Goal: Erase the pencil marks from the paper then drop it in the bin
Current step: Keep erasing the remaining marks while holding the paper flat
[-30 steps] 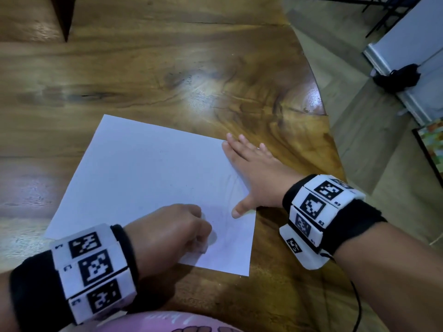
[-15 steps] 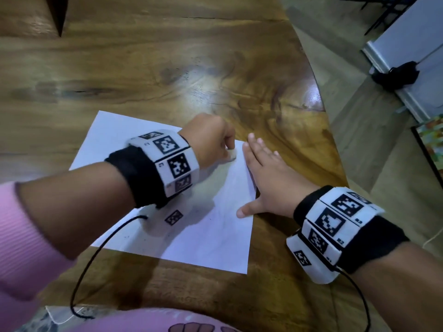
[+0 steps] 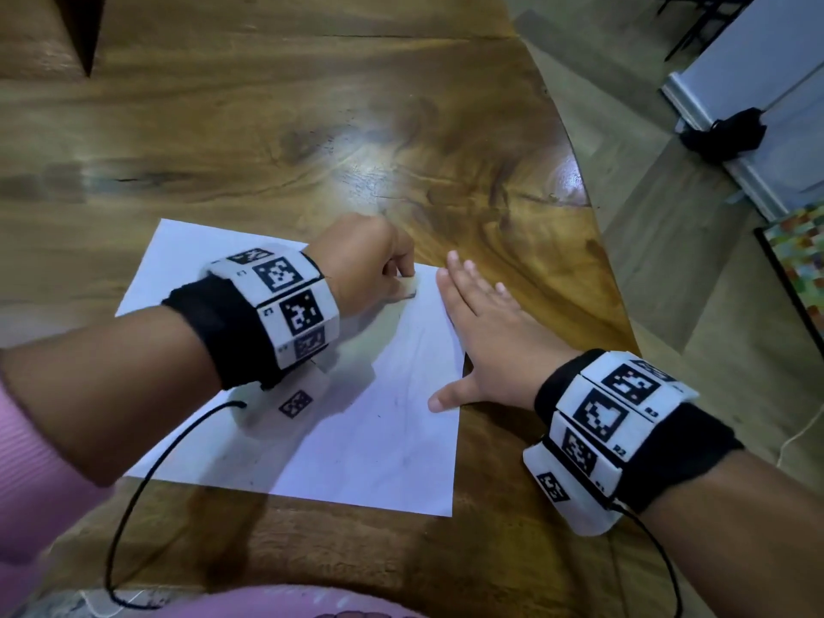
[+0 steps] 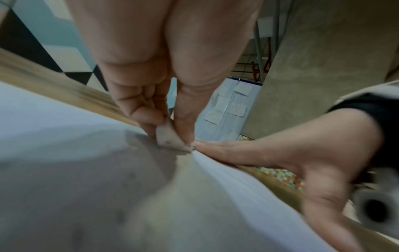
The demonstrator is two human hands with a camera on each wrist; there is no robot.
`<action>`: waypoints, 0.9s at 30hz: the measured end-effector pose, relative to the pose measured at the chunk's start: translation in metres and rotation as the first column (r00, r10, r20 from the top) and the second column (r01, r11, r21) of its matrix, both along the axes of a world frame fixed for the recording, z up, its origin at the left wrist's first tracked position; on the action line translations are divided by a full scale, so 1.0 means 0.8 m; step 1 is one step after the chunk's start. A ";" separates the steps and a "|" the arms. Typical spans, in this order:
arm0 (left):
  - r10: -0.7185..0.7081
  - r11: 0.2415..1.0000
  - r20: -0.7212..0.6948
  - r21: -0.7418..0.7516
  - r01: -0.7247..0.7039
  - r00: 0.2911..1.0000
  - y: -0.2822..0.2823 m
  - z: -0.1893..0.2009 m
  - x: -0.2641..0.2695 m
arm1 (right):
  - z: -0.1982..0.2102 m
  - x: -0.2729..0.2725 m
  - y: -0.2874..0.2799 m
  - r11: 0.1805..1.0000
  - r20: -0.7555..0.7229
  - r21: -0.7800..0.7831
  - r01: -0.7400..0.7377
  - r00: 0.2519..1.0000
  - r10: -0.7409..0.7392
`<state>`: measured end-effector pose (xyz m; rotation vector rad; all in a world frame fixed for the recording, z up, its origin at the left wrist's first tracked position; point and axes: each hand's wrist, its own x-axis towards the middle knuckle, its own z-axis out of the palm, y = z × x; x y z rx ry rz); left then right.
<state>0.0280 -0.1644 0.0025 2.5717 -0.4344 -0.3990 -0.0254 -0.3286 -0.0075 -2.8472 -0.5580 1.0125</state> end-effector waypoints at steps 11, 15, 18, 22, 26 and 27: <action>-0.085 0.996 -0.093 0.033 0.089 0.992 0.012 0.001 -0.011 | 0.001 -0.002 -0.001 0.998 -0.020 -0.057 -0.010 1.000 0.009; 0.026 1.000 0.032 0.001 -0.026 0.999 -0.012 -0.001 0.008 | 0.002 -0.003 -0.001 0.998 -0.027 -0.065 -0.009 1.000 0.007; -0.115 0.993 -0.031 -0.020 0.115 0.993 -0.006 -0.006 -0.020 | 0.001 -0.002 -0.001 0.999 -0.025 -0.049 -0.001 1.000 0.000; -0.293 0.953 -0.120 0.041 0.300 0.948 0.007 -0.006 -0.037 | 0.000 -0.002 -0.002 0.999 -0.027 -0.032 0.008 1.000 -0.009; -0.048 0.998 0.024 0.037 0.047 0.999 0.002 0.000 0.006 | 0.000 -0.003 -0.001 0.999 -0.027 -0.042 0.005 1.000 -0.006; -0.032 0.999 0.020 0.037 0.032 0.999 0.000 0.000 0.007 | 0.000 -0.003 -0.001 0.999 -0.026 -0.043 0.004 1.000 -0.005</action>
